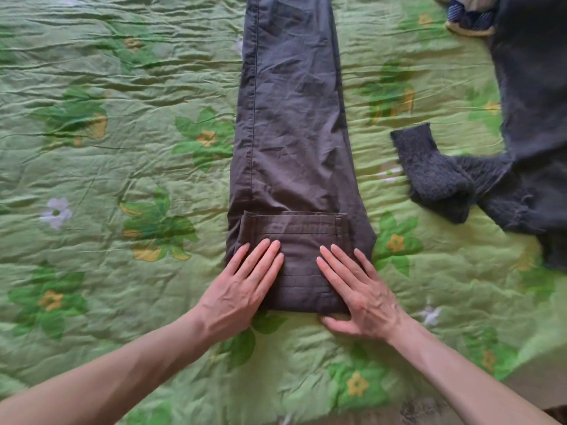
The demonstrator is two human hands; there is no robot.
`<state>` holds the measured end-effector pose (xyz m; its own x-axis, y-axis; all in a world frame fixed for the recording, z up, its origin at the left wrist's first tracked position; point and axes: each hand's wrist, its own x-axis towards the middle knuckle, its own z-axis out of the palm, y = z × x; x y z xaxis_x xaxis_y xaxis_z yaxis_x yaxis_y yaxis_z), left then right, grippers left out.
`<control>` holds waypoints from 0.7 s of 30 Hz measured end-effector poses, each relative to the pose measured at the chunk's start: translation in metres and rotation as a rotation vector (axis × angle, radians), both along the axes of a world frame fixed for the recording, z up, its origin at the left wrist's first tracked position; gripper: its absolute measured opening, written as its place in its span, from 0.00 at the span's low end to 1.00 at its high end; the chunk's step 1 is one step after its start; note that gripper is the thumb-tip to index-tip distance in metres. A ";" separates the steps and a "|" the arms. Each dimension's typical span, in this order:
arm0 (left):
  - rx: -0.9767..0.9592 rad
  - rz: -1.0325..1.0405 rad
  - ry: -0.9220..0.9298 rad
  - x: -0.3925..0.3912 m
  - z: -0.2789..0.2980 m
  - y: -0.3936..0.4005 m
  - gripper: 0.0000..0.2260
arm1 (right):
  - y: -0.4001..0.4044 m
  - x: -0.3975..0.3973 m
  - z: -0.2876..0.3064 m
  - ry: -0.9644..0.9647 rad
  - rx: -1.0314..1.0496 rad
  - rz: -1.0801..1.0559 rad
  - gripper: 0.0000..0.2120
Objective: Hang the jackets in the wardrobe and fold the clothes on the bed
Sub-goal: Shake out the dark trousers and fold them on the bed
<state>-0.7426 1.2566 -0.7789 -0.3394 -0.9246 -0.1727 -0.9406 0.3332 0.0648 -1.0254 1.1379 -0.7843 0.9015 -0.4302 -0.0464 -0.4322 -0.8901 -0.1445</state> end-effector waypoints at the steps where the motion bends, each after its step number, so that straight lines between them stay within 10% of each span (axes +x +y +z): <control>1: -0.020 0.038 0.001 -0.006 0.001 -0.001 0.32 | -0.002 -0.004 0.002 0.018 0.001 0.016 0.50; 14: 0.243 0.300 0.321 -0.007 0.048 -0.006 0.43 | -0.001 -0.020 0.023 -0.241 0.244 -0.049 0.32; 21: 0.170 0.447 0.753 0.008 0.093 -0.004 0.19 | 0.013 -0.031 0.078 -0.504 0.445 -0.444 0.13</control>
<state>-0.7343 1.2527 -0.6861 -0.0324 -0.9800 -0.1963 -0.6687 -0.1247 0.7330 -1.0568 1.1510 -0.7062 0.6091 -0.7901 0.0689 -0.5205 -0.4638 -0.7170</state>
